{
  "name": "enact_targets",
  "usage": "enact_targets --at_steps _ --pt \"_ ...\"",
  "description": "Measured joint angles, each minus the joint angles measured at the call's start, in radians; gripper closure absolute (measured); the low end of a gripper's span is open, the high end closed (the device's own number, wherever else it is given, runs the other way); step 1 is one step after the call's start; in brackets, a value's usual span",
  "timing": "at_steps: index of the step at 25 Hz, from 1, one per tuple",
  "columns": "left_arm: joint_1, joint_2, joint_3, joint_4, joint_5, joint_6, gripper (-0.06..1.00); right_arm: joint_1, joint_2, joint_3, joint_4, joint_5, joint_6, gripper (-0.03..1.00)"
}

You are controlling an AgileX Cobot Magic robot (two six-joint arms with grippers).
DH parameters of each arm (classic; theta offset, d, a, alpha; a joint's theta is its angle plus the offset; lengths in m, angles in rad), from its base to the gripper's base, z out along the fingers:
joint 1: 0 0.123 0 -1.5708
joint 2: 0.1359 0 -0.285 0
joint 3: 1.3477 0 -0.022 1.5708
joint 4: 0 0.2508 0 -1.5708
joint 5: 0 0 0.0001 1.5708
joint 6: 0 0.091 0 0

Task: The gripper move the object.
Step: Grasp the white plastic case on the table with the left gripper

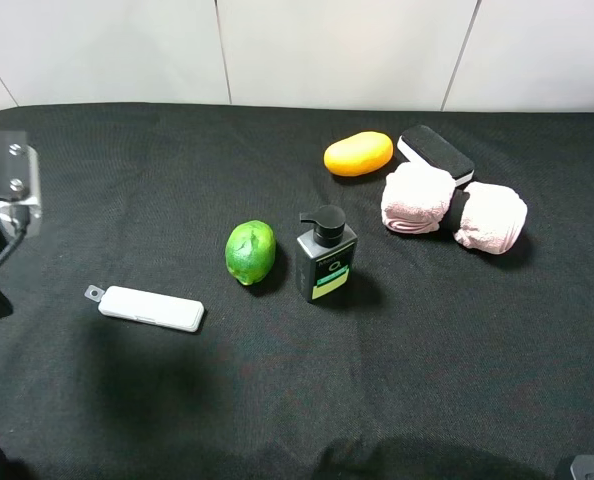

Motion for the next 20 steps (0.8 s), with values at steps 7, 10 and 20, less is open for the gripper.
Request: enact_targets --at_steps 7,10,20 --pt "-0.090 0.099 0.000 0.033 -0.080 0.018 0.18 0.000 0.000 0.000 0.000 0.000 0.000 0.27" --pt "-0.129 0.130 0.000 0.041 -0.128 0.018 0.18 0.000 0.000 0.000 0.000 0.000 0.000 0.27" --pt "-0.257 0.248 -0.041 0.045 -0.214 0.018 0.18 0.000 0.000 0.000 0.000 0.000 0.000 0.27"
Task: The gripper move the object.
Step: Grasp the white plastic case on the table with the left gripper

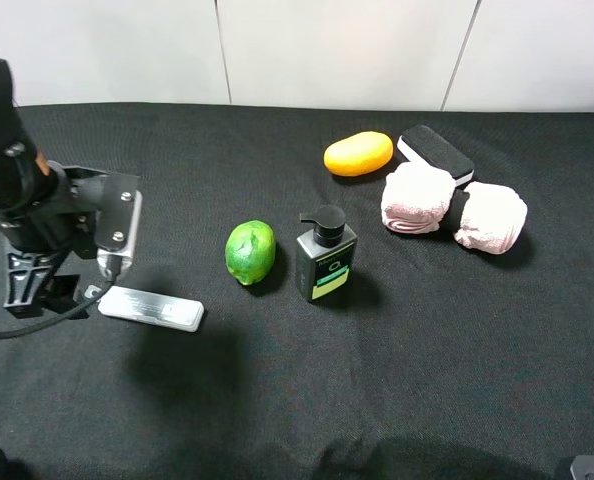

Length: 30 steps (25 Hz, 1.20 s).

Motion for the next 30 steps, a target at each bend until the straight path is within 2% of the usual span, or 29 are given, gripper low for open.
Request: enact_targets --at_steps 6,17,30 --pt "-0.065 0.073 -0.021 0.000 -0.035 -0.001 0.18 0.000 0.000 0.000 0.000 0.000 0.000 0.27" --pt "-0.126 0.147 -0.030 0.007 -0.136 -0.001 0.18 0.000 0.000 0.000 0.000 0.000 0.000 0.27" --pt "-0.133 0.176 -0.030 0.008 -0.192 -0.001 0.18 0.000 0.000 0.000 0.000 0.000 0.000 0.27"
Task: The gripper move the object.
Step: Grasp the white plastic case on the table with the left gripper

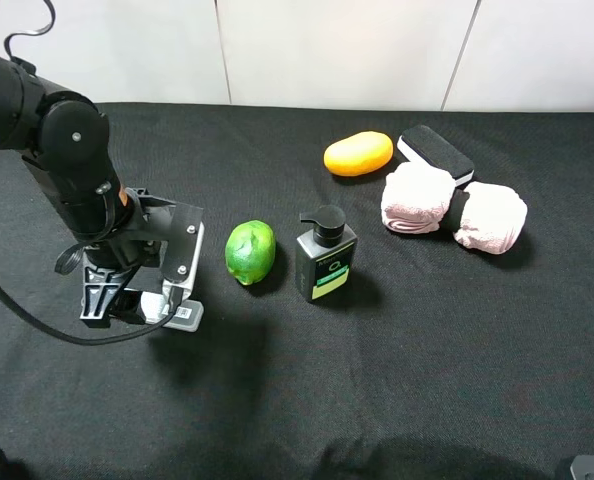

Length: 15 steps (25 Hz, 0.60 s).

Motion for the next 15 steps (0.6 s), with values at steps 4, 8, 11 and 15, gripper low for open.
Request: enact_targets --at_steps 4,8,11,15 --pt "0.000 0.000 0.000 0.000 -0.011 0.000 0.18 0.000 0.000 0.000 0.000 0.000 0.000 0.27" --pt "0.000 0.000 0.000 0.000 -0.021 0.000 0.18 0.000 0.000 0.000 0.002 0.000 0.000 0.27" --pt "0.000 0.000 0.000 0.000 -0.023 0.000 0.18 0.000 0.000 0.000 0.002 0.000 0.000 0.27" --pt "0.000 0.000 0.000 0.000 -0.027 0.000 0.18 0.000 0.000 0.000 0.002 0.000 0.000 0.27"
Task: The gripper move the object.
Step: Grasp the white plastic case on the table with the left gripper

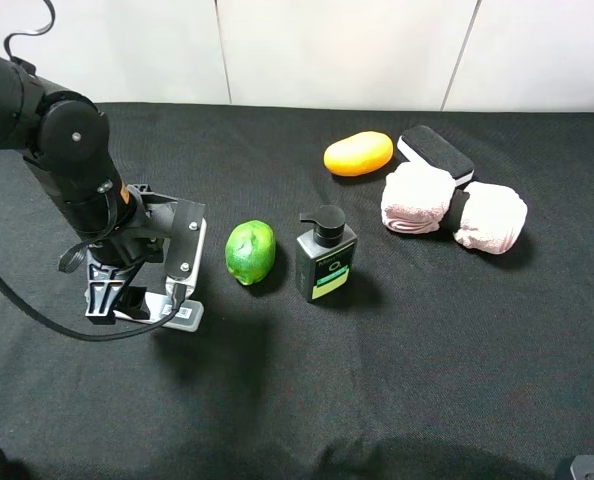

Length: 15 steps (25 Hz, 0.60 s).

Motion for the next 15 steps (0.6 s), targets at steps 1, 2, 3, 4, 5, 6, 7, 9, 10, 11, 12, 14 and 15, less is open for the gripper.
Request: enact_targets --at_steps 1,2,3,4,5,6,7,9,10,11,12,14,15 --pt "0.000 0.000 0.000 0.000 0.000 0.000 0.18 0.000 0.000 0.000 0.000 0.000 0.000 0.27" --pt "0.000 0.000 0.000 0.000 -0.001 0.000 0.18 0.000 0.000 0.000 0.000 0.000 0.000 0.27" --pt "0.000 0.000 0.000 0.000 -0.001 0.000 0.18 0.000 0.000 0.000 0.000 0.000 0.000 0.27" --pt "0.000 0.000 0.000 0.000 -0.001 0.000 0.18 0.000 0.000 0.000 0.000 0.000 0.000 0.27" --pt "0.000 0.000 0.000 0.000 -0.001 0.000 0.18 0.000 0.000 0.000 0.000 0.000 0.000 0.27" --pt "0.000 0.000 0.000 0.000 -0.002 0.000 0.18 0.000 0.000 0.000 0.000 0.000 0.000 0.27" --pt "0.000 0.000 0.000 0.000 -0.002 0.000 0.18 0.000 0.000 0.000 0.000 0.000 0.000 0.27" --pt "0.000 0.000 0.000 0.000 -0.006 0.000 0.18 0.000 0.000 0.000 0.000 0.000 0.000 0.27" --pt "0.000 0.000 0.000 0.000 -0.007 0.000 0.18 0.000 0.000 0.000 0.000 0.000 0.000 0.27" --pt "0.000 0.000 0.000 0.000 -0.008 0.000 0.18 0.000 0.000 0.000 0.000 0.000 0.000 0.27" --pt "0.000 0.000 0.000 0.000 -0.009 0.000 0.18 0.000 0.000 0.000 0.000 0.000 0.000 0.27" --pt "0.000 0.000 0.001 0.000 -0.014 0.000 0.18 0.000 0.000 0.000 0.000 0.000 0.000 0.27" --pt "0.000 0.000 0.002 0.000 -0.017 0.000 0.18 0.000 0.000 0.000 0.000 0.000 0.000 0.27"
